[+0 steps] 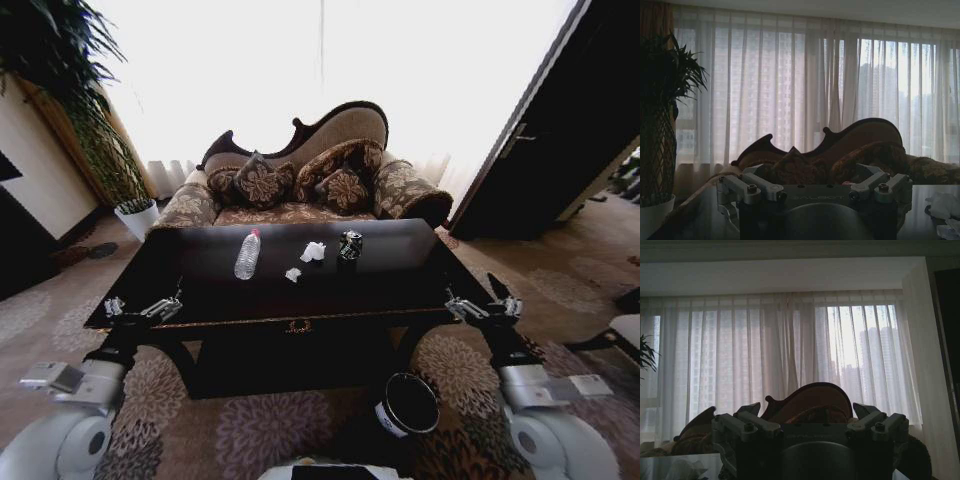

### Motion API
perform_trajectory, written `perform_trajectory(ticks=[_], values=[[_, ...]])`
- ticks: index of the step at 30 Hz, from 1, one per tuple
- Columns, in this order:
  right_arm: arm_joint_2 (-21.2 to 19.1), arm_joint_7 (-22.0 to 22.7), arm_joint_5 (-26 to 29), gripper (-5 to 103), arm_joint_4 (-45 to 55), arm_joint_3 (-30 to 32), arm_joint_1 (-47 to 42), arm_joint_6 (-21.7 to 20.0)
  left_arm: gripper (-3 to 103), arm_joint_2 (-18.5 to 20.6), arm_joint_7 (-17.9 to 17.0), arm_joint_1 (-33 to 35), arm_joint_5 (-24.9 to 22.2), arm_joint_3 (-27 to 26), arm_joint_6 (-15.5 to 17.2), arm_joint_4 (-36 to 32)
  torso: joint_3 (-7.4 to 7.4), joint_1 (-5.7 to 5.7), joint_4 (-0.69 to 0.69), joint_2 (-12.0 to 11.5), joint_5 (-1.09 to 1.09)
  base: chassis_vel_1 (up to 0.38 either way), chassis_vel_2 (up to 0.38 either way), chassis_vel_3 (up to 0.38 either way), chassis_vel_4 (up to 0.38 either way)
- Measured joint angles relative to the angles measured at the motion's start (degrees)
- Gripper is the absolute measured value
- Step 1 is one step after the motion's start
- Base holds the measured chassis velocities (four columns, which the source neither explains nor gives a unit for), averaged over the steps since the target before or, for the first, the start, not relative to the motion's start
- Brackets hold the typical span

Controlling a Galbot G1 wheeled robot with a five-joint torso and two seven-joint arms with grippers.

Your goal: Move to the front of the table and place the trash on the table into the trash bin.

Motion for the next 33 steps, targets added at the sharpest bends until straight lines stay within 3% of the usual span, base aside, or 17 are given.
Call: perform_trajectory(ticks=[5,7,9,10,13,15,17,19,24,26,28,33], values=[[0.0,-0.1,0.0,100,0.2,-0.1,0.0,0.1,100,2.4,-1.1,-1.2,-3.9,-0.5,1.9,-1.1,0.00,-0.02,0.02,0.0,0.00,0.010,-0.013,-0.009,0.021],[-0.1,-0.1,0.0,100,0.3,-0.1,0.0,0.1,100,5.3,-3.0,-2.7,-7.7,-1.4,4.6,-1.6,0.01,0.01,0.01,0.0,0.00,0.000,0.000,0.000,0.000],[-0.2,-0.1,0.0,100,0.5,-0.3,-0.1,0.2,100,11.6,-6.7,-5.7,-14.0,-2.2,9.5,-1.2,0.02,0.05,0.00,0.0,0.00,0.000,0.000,0.000,0.000],[-0.2,-0.1,0.0,100,0.5,-0.3,-0.1,0.2,100,11.6,-6.7,-5.7,-14.0,-2.2,9.5,-1.2,0.02,0.05,0.00,0.0,0.00,0.000,0.000,0.000,0.000],[-0.2,-0.1,-0.1,100,0.9,-0.6,-0.1,0.2,100,21.6,-10.0,-10.4,-21.0,-1.7,14.1,2.7,0.02,0.05,0.00,0.0,-0.01,0.000,0.000,0.000,0.000],[-0.2,-0.1,-0.1,100,0.9,-0.6,-0.2,0.2,100,23.2,-10.7,-11.4,-22.5,-1.3,15.1,3.4,0.02,0.05,0.00,0.0,-0.01,0.000,0.000,0.000,0.000],[-0.1,-0.2,-0.3,100,1.1,-0.8,-0.3,0.1,100,29.2,-13.0,-16.0,-28.5,1.2,19.1,6.6,0.02,0.04,0.00,0.0,-0.01,0.000,0.000,0.000,0.000],[-0.1,-0.2,-0.4,100,1.1,-0.9,-0.4,0.1,100,30.7,-13.4,-17.8,-29.6,2.4,20.1,7.7,0.02,0.04,0.00,0.0,0.00,0.000,0.000,0.000,0.000],[-0.1,-0.2,-1.0,100,1.1,-0.9,-0.7,-0.2,100,38.4,-14.1,-29.2,-33.4,11.4,25.1,14.9,0.03,0.06,-0.01,0.0,0.00,0.000,0.000,0.000,0.000],[-0.1,-0.2,-1.0,100,1.1,-0.9,-0.8,-0.2,100,39.1,-14.1,-30.3,-34.1,12.5,25.4,15.7,0.03,0.06,0.00,0.0,0.00,0.000,0.000,0.000,0.000],[0.2,-0.2,-1.4,100,1.1,-0.9,-1.0,-0.3,100,41.8,-14.7,-35.9,-37.9,18.7,26.8,19.5,0.02,0.05,0.00,0.0,0.00,0.000,0.000,0.000,0.000],[0.4,-0.3,-1.7,100,1.1,-1.3,-1.0,-0.3,100,43.7,-14.6,-41.6,-41.5,25.2,27.3,22.8,0.02,0.04,0.00,0.0,0.00,0.000,0.000,0.000,0.000]])
